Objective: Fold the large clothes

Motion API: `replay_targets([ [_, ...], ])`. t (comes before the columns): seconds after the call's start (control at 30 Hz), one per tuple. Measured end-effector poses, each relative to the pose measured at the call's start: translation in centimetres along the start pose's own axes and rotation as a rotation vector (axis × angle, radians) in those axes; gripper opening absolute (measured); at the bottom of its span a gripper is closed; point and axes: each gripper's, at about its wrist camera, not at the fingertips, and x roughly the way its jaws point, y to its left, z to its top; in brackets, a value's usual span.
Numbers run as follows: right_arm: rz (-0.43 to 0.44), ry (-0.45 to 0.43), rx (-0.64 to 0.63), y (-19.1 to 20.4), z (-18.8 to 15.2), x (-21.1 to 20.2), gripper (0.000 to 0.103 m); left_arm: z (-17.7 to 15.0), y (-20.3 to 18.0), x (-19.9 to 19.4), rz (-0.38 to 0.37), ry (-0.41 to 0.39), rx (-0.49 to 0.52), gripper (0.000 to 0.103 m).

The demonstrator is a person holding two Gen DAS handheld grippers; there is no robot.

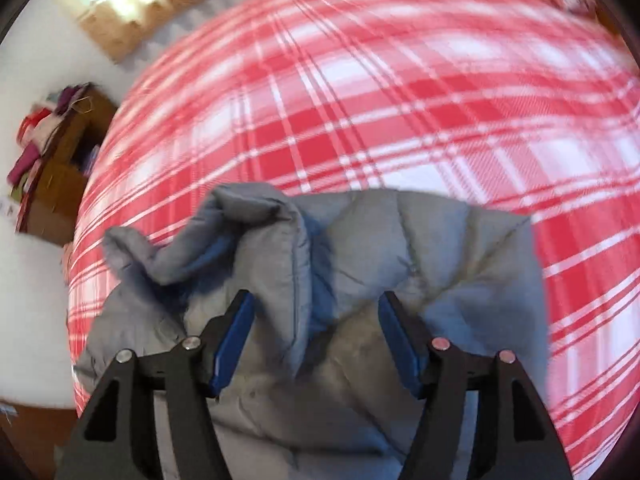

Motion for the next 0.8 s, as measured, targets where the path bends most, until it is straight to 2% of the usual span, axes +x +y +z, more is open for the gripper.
replay_targets([
  [0.03, 0.037, 0.006, -0.006, 0.1, -0.3, 0.1, 0.021, 0.0, 0.0, 0.0, 0.001, 0.0, 0.0, 0.07],
  [0.07, 0.057, -0.001, -0.04, 0.7, -1.1, 0.1, 0.015, 0.0, 0.0, 0.0, 0.001, 0.0, 0.0, 0.07],
  [0.17, -0.013, -0.101, -0.166, 1.5, -3.7, -1.0, 0.015, 0.0, 0.0, 0.0, -0.001, 0.001, 0.0, 0.07],
  [0.3, 0.003, -0.094, -0.137, -1.2, -5.8, 0.4, 0.011, 0.1, 0.6, -0.7, -0.035, -0.005, -0.019, 0.07],
  [0.37, 0.028, -0.157, -0.183, -1.8, -6.4, 0.4, 0.008, 0.3, 0.9, -2.0, -0.066, -0.031, -0.026, 0.07],
  [0.43, -0.016, -0.232, -0.277, -1.4, -7.1, 0.3, 0.008, 1.0, 0.9, -4.1, -0.079, -0.078, -0.012, 0.07],
  [0.53, -0.018, -0.294, -0.314, -1.2, -7.9, 0.0, 0.01, 4.0, -0.2, -7.1, -0.112, -0.146, 0.037, 0.07],
  [0.6, 0.01, -0.31, -0.299, -1.8, -7.9, -0.3, 0.01, 7.5, -1.8, -7.7, -0.136, -0.158, 0.058, 0.076],
  [0.67, 0.039, -0.32, -0.281, -2.3, -7.8, -0.5, 0.01, 10.6, -3.1, -6.9, -0.194, -0.127, 0.026, 0.082],
  [0.73, 0.059, -0.322, -0.273, -2.4, -7.8, -0.6, 0.01, 13.7, -4.6, -4.3, -0.254, -0.067, -0.026, 0.082],
  [0.8, 0.076, -0.325, -0.267, -2.6, -8.0, -0.7, 0.01, 15.3, -5.7, -1.8, -0.256, -0.009, -0.068, 0.082],
])
